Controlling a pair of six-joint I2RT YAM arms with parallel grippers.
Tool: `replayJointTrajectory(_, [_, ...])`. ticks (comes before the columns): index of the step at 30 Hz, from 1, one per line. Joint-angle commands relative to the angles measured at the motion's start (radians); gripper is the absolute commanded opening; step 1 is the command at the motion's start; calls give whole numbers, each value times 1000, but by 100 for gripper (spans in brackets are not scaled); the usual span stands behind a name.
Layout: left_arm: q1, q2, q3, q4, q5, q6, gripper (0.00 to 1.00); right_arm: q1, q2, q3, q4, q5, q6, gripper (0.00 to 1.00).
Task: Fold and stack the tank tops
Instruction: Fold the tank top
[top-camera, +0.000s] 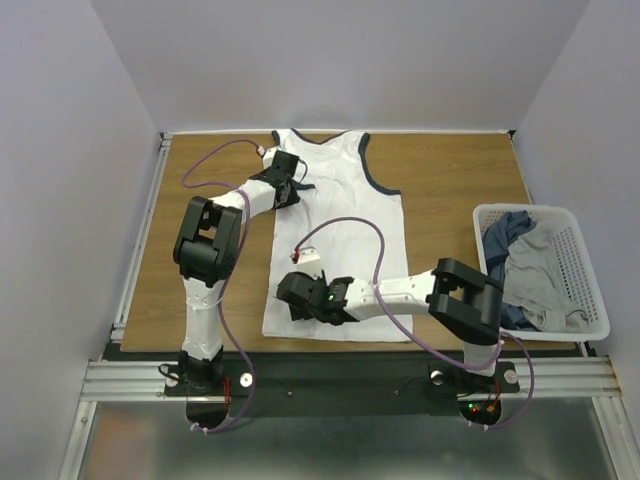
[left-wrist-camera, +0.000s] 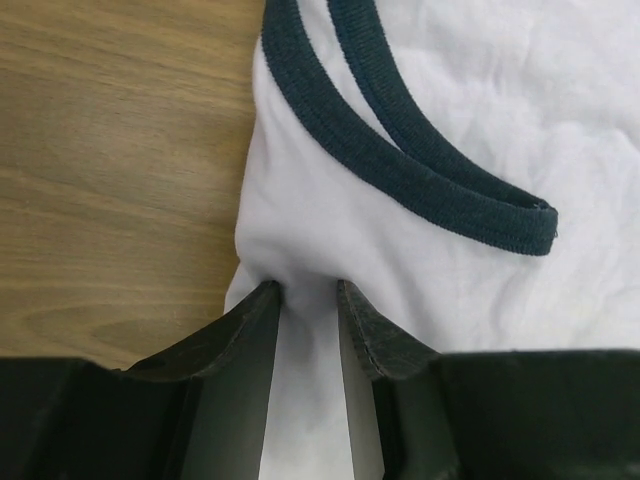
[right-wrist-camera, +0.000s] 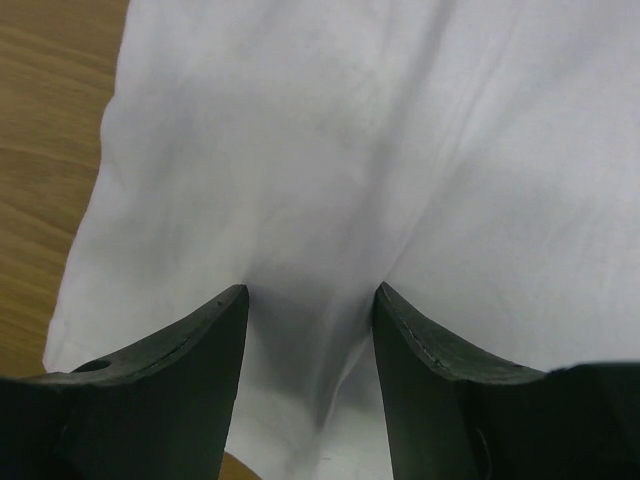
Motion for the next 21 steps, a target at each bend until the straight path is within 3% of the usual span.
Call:
replayJointTrajectory(1, [35, 10, 4, -72, -71, 27, 41, 78, 112, 90, -62, -44, 30, 58])
replayJointTrajectory(7, [69, -34, -53, -65, -65, 18, 41, 132, 160, 182, -80, -70, 15, 58])
replayJointTrajectory(12, [69, -89, -157, 7, 13, -22, 41, 130, 88, 87, -89, -6, 56, 62])
replayJointTrajectory(16, [69, -85, -151, 11, 37, -36, 41, 106, 17, 0, -89, 8, 78, 64])
replayJointTrajectory(21, [67, -102, -156, 17, 60, -64, 41, 106, -13, 4, -89, -20, 56, 68])
